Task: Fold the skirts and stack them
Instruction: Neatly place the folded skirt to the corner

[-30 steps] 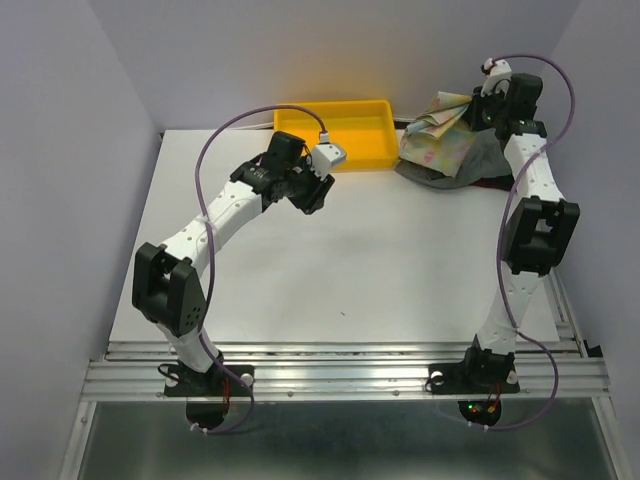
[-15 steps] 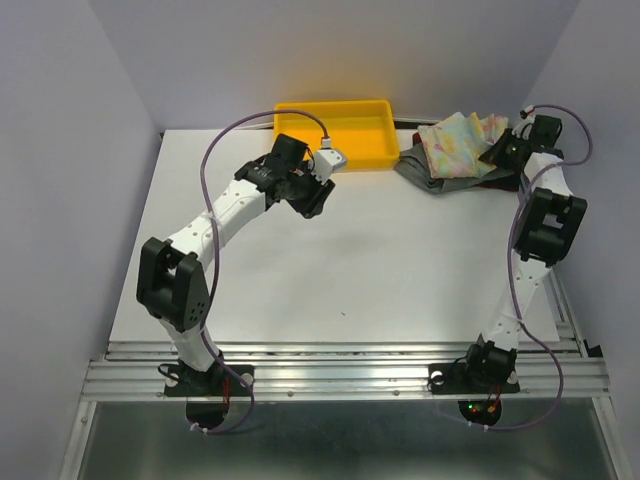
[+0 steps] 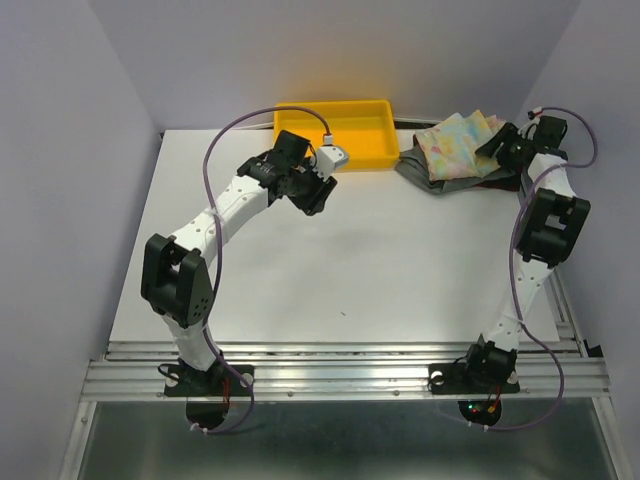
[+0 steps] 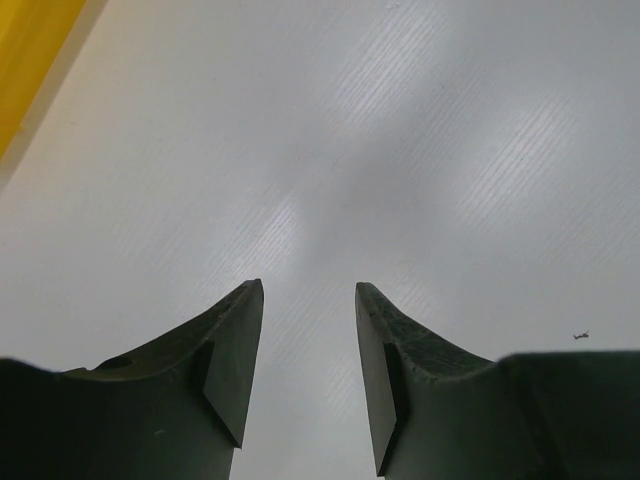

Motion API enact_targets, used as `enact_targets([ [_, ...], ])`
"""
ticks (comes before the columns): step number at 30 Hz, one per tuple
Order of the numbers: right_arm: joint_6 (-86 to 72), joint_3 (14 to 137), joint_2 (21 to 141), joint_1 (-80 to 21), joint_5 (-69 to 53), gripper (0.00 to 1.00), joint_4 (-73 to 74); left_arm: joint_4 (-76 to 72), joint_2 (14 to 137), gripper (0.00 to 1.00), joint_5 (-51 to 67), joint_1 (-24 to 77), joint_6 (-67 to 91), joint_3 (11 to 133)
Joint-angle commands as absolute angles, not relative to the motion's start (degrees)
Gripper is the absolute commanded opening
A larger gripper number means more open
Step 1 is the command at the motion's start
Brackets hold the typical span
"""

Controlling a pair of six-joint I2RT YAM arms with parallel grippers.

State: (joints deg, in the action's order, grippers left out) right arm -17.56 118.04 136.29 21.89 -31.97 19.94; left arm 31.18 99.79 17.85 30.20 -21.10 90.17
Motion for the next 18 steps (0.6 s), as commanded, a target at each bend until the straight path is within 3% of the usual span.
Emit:
enact_targets([
  [1,-16.8,116.4,130.0,22.7,-24.4,0.72,17.6,31.5,99.6,0.54,18.6,29.1,-20.8,92.9],
  [4,-14.6,114.7,128.0,22.7,-18.5,0.75,17.6,31.4,99.5,0.54,19.2,28.4,-20.7,92.8],
  [7,-10.2,113.2,124.6,22.7,-12.4,0.87,17.1,30.9,99.4,0.54,19.7,28.0,-20.7,92.6],
  [11,-4.9,110.3,121.5,22.7,-6.7,0.91,15.6,29.7,99.1,0.54,20.3,27.9,-20.4,91.7],
  [14,1.2,108.5,119.1,22.2,-8.4,0.91,15.4,28.7,98.6,0.54,20.7,27.8,-20.1,90.8],
  [18,6.9,103.4,114.8,20.4,-16.6,0.82,12.6,27.2,98.0,0.54,21.4,27.5,-19.7,89.1],
])
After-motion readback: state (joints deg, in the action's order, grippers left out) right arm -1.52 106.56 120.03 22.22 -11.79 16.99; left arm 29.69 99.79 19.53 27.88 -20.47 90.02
